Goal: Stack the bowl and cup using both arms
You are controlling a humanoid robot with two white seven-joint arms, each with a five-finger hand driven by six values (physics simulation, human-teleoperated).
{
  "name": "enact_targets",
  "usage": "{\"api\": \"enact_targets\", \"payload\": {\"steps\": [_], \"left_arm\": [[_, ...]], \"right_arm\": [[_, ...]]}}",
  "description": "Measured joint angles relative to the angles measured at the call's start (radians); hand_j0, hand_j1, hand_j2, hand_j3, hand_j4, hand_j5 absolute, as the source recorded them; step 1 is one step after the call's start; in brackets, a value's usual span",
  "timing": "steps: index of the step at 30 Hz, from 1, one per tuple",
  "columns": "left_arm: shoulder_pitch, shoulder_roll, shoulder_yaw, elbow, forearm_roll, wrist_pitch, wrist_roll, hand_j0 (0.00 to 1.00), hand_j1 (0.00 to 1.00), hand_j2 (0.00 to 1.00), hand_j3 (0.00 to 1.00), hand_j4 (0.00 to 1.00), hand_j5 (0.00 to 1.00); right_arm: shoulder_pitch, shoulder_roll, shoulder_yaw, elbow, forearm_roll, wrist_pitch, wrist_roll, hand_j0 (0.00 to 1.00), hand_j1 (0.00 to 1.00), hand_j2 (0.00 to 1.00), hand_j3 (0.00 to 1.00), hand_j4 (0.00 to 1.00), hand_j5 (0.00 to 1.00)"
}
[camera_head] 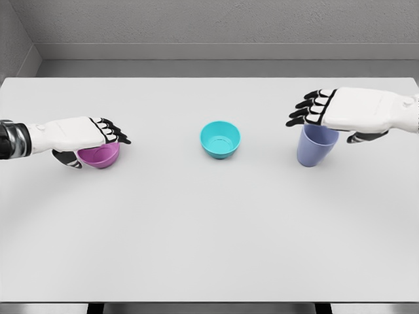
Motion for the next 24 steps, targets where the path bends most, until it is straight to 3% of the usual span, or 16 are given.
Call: {"api": "enact_targets", "payload": {"steps": [11,24], "left_arm": [[0.000,-0.017,-0.002,0.021,-0.013,0.000,-0.001,1.00,1.00,1.00,1.00,1.00,1.00],[-0.006,-0.019,-0.001,0.044,-0.015,0.000,-0.001,1.00,1.00,1.00,1.00,1.00,1.00]], "right_arm": [[-0.008,0.026,0.002,0.064,0.034,0.000,0.000,1.00,1.00,1.00,1.00,1.00,1.00],[-0.008,0.038,0.014,0.075,0.065,0.000,0.000,1.00,1.00,1.00,1.00,1.00,1.00]]}}
